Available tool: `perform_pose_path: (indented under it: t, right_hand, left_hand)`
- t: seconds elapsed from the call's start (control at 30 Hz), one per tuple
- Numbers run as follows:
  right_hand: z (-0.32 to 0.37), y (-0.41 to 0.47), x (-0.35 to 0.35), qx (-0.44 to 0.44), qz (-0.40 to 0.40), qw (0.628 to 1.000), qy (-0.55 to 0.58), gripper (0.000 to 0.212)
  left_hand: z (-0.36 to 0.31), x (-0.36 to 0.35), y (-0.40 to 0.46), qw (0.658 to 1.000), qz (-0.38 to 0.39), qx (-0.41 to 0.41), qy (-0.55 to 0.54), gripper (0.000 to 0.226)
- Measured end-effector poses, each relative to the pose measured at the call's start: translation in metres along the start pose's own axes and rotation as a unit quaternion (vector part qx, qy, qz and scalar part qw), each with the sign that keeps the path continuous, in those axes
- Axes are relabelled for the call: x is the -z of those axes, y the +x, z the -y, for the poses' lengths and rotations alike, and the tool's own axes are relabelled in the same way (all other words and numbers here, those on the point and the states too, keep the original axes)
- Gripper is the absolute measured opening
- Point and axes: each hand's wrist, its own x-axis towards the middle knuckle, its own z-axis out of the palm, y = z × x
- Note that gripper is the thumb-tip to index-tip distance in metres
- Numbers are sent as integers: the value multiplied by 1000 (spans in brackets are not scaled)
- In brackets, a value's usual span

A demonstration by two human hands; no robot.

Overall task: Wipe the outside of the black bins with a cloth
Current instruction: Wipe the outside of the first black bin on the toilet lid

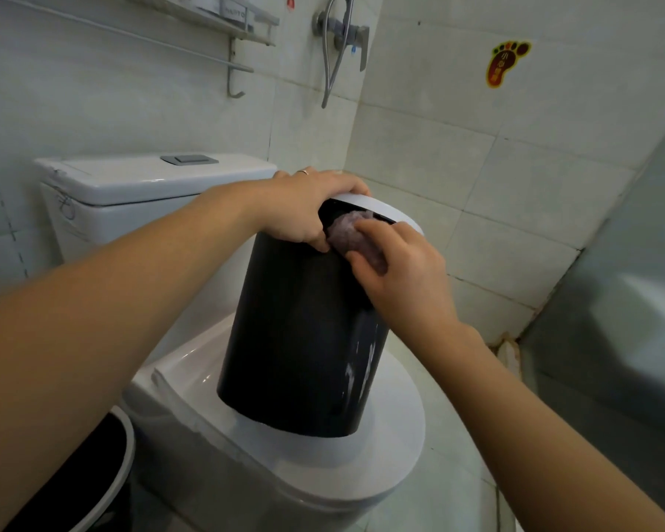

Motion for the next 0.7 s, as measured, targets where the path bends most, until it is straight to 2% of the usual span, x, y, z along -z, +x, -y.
perform_pose_path:
  t: [0.4,0.63,0.7]
  right_hand:
    - [-24,-4,11,-22,11,1000,-16,31]
    - [-11,-35,6,60,66,996,-6,35]
    - [-13,-29,8,47,64,997,-11,34]
  left_hand:
    - [6,0,3,999,-4,31,-19,74]
    - [7,1,-3,999,-20,28,-38,73]
    - [7,1,-2,998,-20,28,-45,72]
